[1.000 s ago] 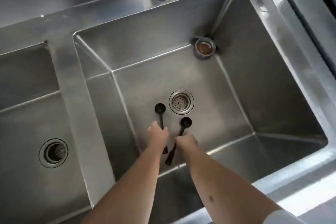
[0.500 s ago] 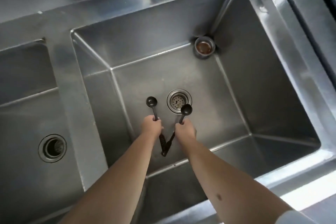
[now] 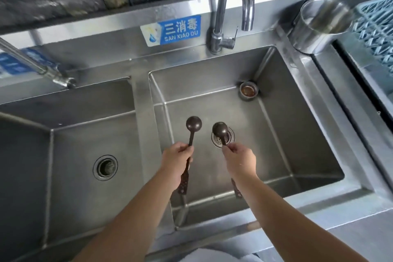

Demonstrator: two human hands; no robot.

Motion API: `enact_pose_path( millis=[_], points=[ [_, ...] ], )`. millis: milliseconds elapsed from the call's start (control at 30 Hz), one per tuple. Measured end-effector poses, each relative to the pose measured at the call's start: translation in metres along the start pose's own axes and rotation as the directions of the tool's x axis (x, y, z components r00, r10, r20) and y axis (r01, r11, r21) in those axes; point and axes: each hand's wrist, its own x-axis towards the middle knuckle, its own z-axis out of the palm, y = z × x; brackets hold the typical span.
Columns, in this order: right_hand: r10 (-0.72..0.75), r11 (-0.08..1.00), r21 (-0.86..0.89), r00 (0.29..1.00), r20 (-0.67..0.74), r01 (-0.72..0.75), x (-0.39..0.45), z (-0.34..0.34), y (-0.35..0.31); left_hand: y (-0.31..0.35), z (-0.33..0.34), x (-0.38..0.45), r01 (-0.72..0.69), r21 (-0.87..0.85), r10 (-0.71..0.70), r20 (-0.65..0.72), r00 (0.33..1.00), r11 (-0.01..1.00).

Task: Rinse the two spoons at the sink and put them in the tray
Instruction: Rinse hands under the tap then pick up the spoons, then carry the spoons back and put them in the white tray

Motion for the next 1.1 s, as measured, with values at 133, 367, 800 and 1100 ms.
enact_pose_path(
  millis=[133,367,800,1100],
  points=[
    [0.078,0.996,0.043,0.997,0.017,-0.078,-0.019,0.005,-0.004,0.0,-0.012,-0.016,-0.023,0.082,0.026,-0.042,0.999,0.996],
    [0.085,0.972,0.216,0.996,0.036,-0.091,-0.054,0.013,0.0,-0.002,-0.04,-0.038,-0.008,0.158,-0.003,0.069,0.998,0.987],
    [0.135,0.609,0.79,0.991,-0.014,-0.071,-0.252,0.038,0.037,-0.043,-0.108,-0.123,-0.221,0.347,0.047,0.446,0.894,0.911],
    [0.284,0.421,0.899,0.924,-0.255,0.118,-0.417,0.026,0.128,-0.107,-0.098,-0.241,-0.529,0.49,-0.025,0.75,0.661,0.693]
  ],
)
